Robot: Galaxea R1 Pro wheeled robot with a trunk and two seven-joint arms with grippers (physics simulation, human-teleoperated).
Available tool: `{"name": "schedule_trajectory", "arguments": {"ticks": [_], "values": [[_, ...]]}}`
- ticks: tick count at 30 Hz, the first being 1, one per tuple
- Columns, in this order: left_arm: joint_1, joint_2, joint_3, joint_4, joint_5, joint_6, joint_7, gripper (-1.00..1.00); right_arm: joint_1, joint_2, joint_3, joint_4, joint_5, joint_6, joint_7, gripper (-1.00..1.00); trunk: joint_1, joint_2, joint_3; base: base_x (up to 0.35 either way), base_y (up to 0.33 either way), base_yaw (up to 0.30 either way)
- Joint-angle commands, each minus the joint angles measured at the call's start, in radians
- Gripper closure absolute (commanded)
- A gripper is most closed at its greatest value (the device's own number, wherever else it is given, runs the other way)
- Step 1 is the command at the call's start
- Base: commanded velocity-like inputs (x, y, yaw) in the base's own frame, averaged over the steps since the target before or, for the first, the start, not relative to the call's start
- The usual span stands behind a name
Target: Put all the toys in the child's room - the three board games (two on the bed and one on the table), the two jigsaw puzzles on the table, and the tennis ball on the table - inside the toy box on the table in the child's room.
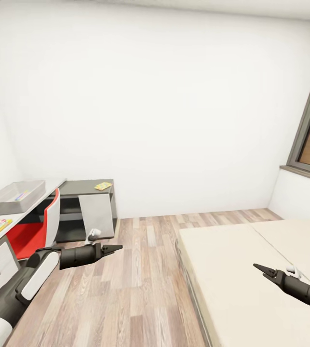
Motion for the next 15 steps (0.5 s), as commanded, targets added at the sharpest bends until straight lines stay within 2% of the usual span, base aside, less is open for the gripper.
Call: {"name": "schedule_trajectory", "arguments": {"ticks": [1, 9, 15], "values": [[-0.001, 0.001, -0.002, 0.000, 0.004, 0.005, 0.000, -1.00, 0.000, 0.000, -0.007, 0.000, 0.003, 0.010, 0.002, -1.00, 0.000, -0.001, 0.000, -0.003, -0.003, 0.060], [-0.001, 0.001, -0.001, 0.000, 0.004, 0.005, 0.000, -1.00, 0.000, 0.000, -0.005, 0.000, 0.004, 0.010, 0.003, -1.00, 0.000, -0.001, 0.000, -0.063, -0.084, 0.029], [-0.001, 0.001, -0.002, 0.001, 0.004, 0.005, 0.000, -1.00, 0.000, 0.000, -0.006, 0.000, 0.004, 0.010, 0.002, -1.00, 0.000, -0.001, 0.000, -0.026, -0.036, 0.187]]}}
